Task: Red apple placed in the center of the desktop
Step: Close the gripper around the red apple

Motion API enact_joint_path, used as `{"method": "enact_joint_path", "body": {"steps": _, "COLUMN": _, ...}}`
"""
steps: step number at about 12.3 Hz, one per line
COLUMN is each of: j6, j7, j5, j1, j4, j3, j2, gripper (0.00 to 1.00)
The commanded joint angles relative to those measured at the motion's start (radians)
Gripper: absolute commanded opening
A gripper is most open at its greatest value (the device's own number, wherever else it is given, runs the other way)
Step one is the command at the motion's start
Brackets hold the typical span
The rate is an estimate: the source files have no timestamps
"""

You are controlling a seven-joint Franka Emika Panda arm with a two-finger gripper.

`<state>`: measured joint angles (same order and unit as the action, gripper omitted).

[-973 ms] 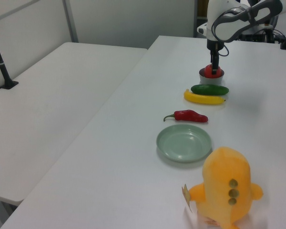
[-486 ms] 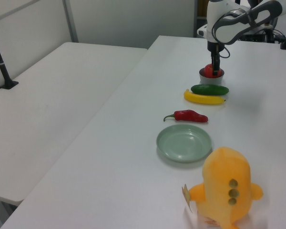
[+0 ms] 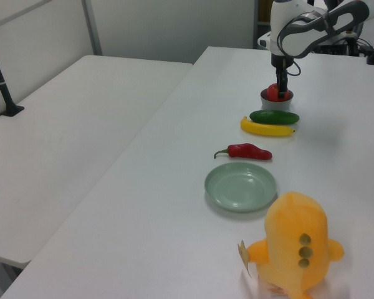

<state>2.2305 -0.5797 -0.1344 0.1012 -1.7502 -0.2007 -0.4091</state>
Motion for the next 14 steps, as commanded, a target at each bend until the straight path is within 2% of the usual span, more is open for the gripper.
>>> {"method": "enact_joint_path", "body": {"steps": 1, "j6": 0.008, "j7": -0.002, "j5": -0.005, "j1": -0.009, "j4": -0.026, "j3": -0.013, "j2": 0.012, "gripper": 0.08}}
{"method": "enact_joint_path", "body": {"steps": 9, "j6": -0.046, "j7": 0.0, "j5": 0.004, "j1": -0.02, "j4": -0.018, "j3": -0.013, "j2": 0.073, "gripper": 0.08}}
{"method": "enact_joint_path", "body": {"steps": 14, "j6": -0.118, "j7": 0.0, "j5": 0.025, "j1": -0.043, "j4": -0.017, "j3": -0.011, "j2": 0.185, "gripper": 0.08}}
